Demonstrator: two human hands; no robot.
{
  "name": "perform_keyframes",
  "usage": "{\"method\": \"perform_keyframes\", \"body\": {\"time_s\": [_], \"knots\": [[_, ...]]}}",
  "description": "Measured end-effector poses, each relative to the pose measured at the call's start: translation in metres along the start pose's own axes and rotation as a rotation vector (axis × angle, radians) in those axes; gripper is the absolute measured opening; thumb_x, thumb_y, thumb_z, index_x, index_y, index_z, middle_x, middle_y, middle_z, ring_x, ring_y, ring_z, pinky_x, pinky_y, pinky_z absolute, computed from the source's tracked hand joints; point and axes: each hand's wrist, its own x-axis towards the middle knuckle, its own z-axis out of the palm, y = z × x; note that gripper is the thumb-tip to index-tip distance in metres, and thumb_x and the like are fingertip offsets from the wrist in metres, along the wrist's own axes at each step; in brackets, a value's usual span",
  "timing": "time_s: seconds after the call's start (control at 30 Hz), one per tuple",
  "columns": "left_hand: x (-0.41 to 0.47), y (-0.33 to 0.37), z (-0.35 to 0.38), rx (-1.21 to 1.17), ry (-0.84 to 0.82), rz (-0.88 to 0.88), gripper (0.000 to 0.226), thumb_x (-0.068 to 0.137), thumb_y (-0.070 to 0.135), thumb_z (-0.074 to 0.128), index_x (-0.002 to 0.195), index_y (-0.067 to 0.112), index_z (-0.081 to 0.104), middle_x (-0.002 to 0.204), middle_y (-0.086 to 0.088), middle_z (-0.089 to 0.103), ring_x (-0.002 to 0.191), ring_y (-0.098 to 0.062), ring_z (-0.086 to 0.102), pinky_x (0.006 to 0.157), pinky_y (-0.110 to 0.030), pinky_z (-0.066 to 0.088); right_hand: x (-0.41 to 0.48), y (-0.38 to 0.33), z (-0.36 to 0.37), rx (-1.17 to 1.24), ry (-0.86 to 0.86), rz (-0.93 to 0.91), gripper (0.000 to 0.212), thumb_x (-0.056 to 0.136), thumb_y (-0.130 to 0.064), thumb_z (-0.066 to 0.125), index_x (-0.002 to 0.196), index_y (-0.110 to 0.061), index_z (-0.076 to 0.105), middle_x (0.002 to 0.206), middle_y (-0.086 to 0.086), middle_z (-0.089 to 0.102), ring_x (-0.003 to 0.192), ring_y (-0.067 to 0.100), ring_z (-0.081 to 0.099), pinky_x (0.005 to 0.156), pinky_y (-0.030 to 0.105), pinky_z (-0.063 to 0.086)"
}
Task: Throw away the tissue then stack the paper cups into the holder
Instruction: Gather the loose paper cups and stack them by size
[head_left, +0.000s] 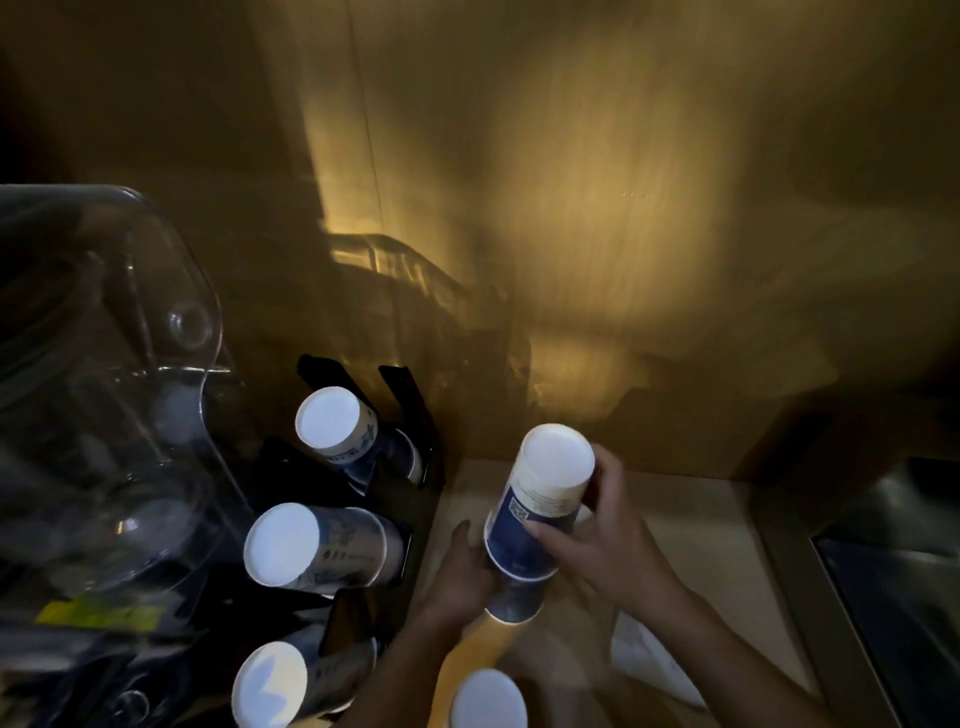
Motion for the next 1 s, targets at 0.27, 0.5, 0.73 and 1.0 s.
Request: {"method": "perform_keyframes", "body": {"time_s": [0.27, 0.5, 0.73, 1.0], "knots": [[-0.006, 0.043, -0.018, -0.356, 0.326, -0.048, 0.029, 0.089, 0.022, 0.060, 0.116, 0.015, 0.059, 0.110, -0.005, 0.063, 0.099, -0.015, 0.058, 0.085, -0.025, 0.046, -0.017, 0.063, 0.035, -0.100, -0.191, 0.225, 0.071, 0.066, -0.037, 0.074, 0.115, -0.041, 0.024, 0.119, -0.010, 0.050, 0.112, 0.012, 0.052, 0.087, 0.026, 0.045], [-0.003, 0.042, 0.000, -0.019, 0.010, 0.039, 0.019, 0.086, 0.007, 0.061, 0.101, 0.019, 0.063, 0.107, -0.007, 0.068, 0.101, -0.023, 0.064, 0.092, -0.037, 0.051, -0.014, 0.071, 0.044, -0.084, -0.208, 0.266, 0.067, 0.065, -0.038, 0.074, 0.116, -0.033, 0.031, 0.113, -0.007, 0.059, 0.099, 0.004, 0.059, 0.082, 0.030, 0.053], [0.011, 0.044, -0.016, 0.116, 0.155, 0.076, 0.021, 0.091, 0.009, 0.054, 0.109, 0.007, 0.064, 0.105, -0.011, 0.069, 0.100, -0.024, 0.063, 0.086, -0.032, 0.049, 0.010, 0.067, 0.061, -0.127, -0.211, 0.225, 0.078, 0.065, -0.042, 0.076, 0.125, -0.023, 0.030, 0.120, -0.002, 0.055, 0.105, 0.014, 0.056, 0.086, 0.034, 0.051], [0.042, 0.051, -0.029, 0.195, 0.216, 0.024, 0.023, 0.093, 0.018, 0.052, 0.112, 0.011, 0.061, 0.111, -0.012, 0.068, 0.103, -0.027, 0.062, 0.087, -0.033, 0.048, 0.053, 0.071, 0.068, -0.197, -0.263, 0.231, 0.075, 0.067, -0.039, 0.076, 0.122, -0.021, 0.027, 0.117, 0.000, 0.054, 0.101, 0.016, 0.057, 0.078, 0.029, 0.047]]}}
